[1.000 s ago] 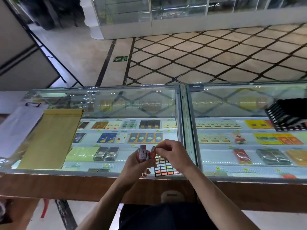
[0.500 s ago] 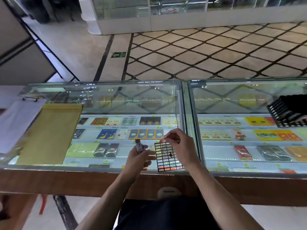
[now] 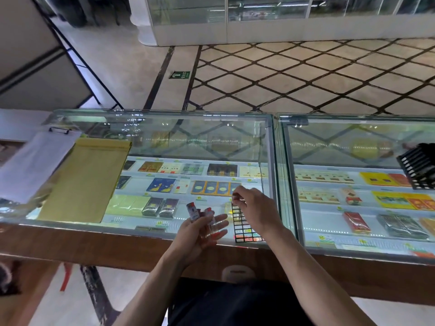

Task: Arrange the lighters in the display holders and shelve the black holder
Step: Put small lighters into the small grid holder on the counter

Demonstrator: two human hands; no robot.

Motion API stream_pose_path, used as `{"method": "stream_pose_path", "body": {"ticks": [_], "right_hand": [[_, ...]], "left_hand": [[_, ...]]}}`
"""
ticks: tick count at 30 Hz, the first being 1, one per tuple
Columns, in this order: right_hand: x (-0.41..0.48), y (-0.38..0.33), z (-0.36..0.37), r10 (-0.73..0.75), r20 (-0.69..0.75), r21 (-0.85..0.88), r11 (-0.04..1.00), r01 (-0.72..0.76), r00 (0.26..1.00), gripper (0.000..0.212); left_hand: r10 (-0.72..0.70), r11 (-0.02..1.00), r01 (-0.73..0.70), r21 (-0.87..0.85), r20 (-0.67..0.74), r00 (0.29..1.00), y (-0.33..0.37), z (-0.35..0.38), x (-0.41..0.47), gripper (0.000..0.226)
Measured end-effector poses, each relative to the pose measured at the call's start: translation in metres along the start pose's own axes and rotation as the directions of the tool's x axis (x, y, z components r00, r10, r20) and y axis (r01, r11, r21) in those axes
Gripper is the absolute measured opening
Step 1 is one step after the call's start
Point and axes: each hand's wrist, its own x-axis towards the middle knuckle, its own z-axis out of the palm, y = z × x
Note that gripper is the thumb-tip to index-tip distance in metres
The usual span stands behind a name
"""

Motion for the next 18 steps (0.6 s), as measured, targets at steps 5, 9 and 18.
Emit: {"method": "stream_pose_path", "body": {"ticks": [5, 9, 18], "right_hand": [[-0.013, 0.0, -0.001, 0.019, -0.09, 0.062, 0.998, -0.013, 0.996, 0.05], [-0.029, -0.002, -0.016, -0.011, -0.282, 0.229, 0.97, 0.078, 0.959, 0.014], [-0.042, -0.016, -0.014, 0.218, 0.186, 0.731, 0.621, -0.283, 0.958, 0.013]], "left_hand": [[0.059, 0.993, -0.054, 0.101, -0.047, 0.997, 0.001, -0.004, -0.005, 0.036], [0.143, 0.961, -0.125, 0.246, -0.057, 0.988, 0.002, 0.001, -0.009, 0.031], [0.348, 0.748, -0.315, 0.584, 0.059, 0.936, -0.005, 0.021, -0.01, 0.026]]}}
